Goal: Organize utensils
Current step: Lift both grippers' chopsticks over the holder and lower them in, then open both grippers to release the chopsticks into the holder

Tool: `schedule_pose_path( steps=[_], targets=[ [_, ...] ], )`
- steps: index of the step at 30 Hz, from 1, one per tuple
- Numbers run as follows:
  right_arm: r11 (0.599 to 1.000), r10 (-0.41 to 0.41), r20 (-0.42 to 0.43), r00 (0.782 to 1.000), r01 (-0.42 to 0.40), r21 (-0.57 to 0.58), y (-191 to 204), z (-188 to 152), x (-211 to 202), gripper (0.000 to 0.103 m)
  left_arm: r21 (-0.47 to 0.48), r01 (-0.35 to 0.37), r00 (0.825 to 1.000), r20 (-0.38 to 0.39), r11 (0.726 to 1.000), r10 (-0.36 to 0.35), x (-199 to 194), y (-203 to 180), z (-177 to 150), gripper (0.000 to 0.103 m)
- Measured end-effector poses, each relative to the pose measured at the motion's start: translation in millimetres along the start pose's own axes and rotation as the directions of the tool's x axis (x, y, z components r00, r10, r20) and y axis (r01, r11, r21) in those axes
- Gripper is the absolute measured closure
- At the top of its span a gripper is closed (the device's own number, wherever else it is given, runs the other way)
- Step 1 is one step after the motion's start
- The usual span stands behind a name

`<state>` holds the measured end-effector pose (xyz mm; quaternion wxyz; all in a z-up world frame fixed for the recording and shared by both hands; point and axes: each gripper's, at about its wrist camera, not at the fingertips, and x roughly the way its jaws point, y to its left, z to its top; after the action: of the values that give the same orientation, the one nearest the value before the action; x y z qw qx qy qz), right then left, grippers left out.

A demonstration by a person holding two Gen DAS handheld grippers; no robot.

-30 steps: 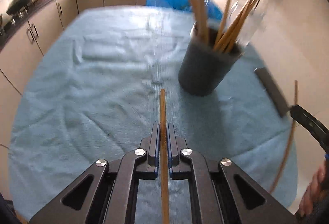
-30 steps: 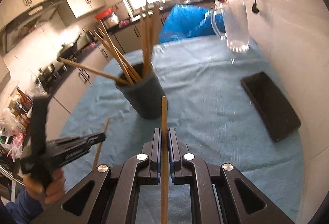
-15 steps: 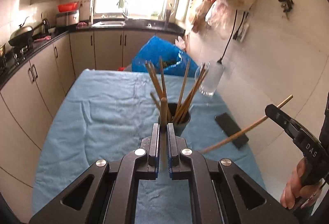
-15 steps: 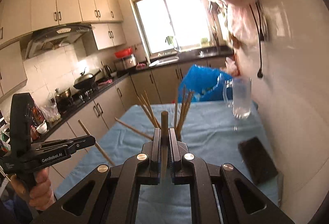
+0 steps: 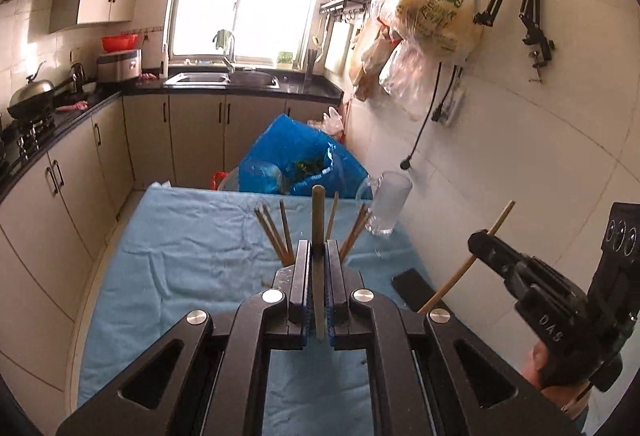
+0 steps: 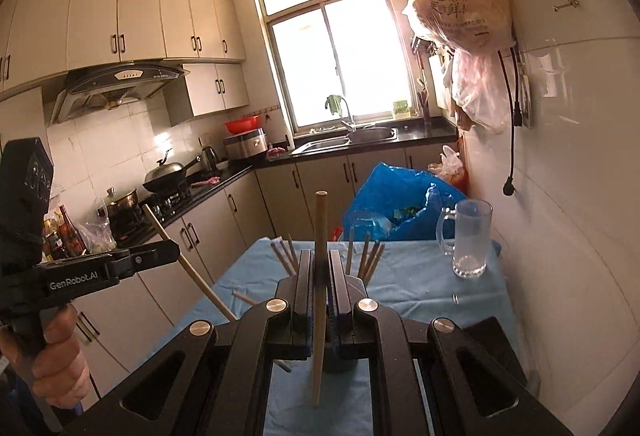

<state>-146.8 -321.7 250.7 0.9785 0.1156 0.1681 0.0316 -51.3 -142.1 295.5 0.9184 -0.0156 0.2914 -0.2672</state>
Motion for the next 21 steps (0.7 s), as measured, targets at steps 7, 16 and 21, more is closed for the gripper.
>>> schedule_pose_path(
  steps=[7, 16, 21],
  targets=[
    [1.0, -0.02, 0.031, 0.999, 0.02, 0.02, -4.5, 23.9, 32.5, 0.096, -0.019, -0.03, 1.0, 0.002, 0.999, 0.03, 31.4, 1.1, 27.1, 0.097],
    [0.998, -0.03, -0.024, 0.999, 0.031, 0.047, -21.7, 25.7, 101.1, 0.096, -0.039, -0.046, 0.996, -0.084, 0.998, 0.042, 90.1, 12.9, 21.5, 0.097],
    [0.998, -0.029, -0.107, 0.994, 0.035, 0.052, -25.1, 8.5, 131.3, 0.095, -0.052, -0.041, 0.993, -0.112, 0.998, 0.035, 107.3, 21.2, 14.5, 0.097]
  ],
)
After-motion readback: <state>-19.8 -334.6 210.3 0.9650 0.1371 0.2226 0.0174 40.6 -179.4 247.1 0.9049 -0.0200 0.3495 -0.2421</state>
